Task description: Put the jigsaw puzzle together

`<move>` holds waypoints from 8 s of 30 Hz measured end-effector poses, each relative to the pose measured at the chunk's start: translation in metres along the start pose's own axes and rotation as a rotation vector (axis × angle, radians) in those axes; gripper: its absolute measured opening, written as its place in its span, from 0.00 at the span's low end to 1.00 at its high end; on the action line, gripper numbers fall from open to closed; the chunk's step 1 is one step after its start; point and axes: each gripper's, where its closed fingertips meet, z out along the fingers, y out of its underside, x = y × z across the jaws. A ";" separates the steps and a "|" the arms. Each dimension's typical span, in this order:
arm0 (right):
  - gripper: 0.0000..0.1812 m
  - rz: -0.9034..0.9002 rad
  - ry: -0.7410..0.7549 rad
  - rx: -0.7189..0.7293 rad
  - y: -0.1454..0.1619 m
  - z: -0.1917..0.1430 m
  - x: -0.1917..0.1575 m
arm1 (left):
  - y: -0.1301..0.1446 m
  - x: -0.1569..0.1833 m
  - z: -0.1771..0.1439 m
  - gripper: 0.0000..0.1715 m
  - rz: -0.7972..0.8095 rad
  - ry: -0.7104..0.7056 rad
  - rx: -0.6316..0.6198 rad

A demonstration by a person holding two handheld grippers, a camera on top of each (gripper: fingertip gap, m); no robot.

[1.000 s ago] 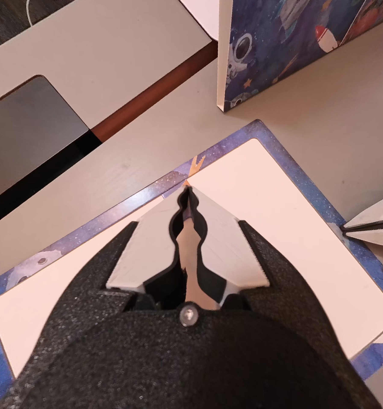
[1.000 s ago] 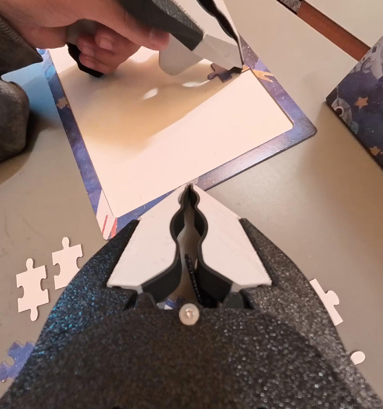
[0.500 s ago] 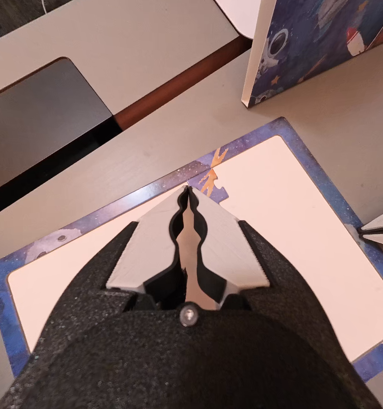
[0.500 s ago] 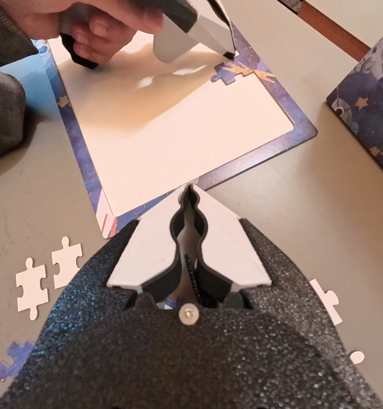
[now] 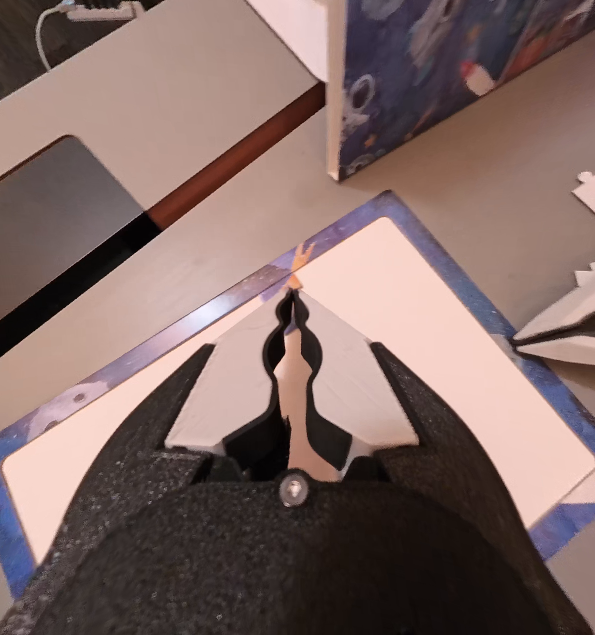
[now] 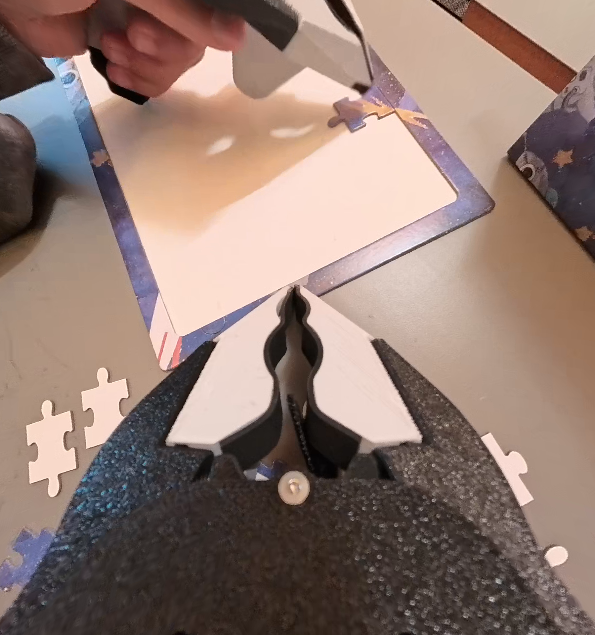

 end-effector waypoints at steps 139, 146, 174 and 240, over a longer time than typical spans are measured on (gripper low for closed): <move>0.11 0.186 0.335 -0.092 0.152 -0.208 0.029 | 0.076 0.039 -0.166 0.04 -0.319 -0.313 0.280; 0.11 0.168 0.345 0.035 0.139 -0.182 0.016 | 0.078 0.032 -0.170 0.04 -0.323 -0.354 0.274; 0.00 0.245 0.336 0.057 0.150 -0.166 0.024 | 0.087 0.028 -0.164 0.04 -0.266 -0.408 0.212; 0.05 -0.440 -0.337 -0.064 -0.039 0.043 -0.121 | 0.113 0.053 -0.139 0.04 -0.208 -0.238 0.059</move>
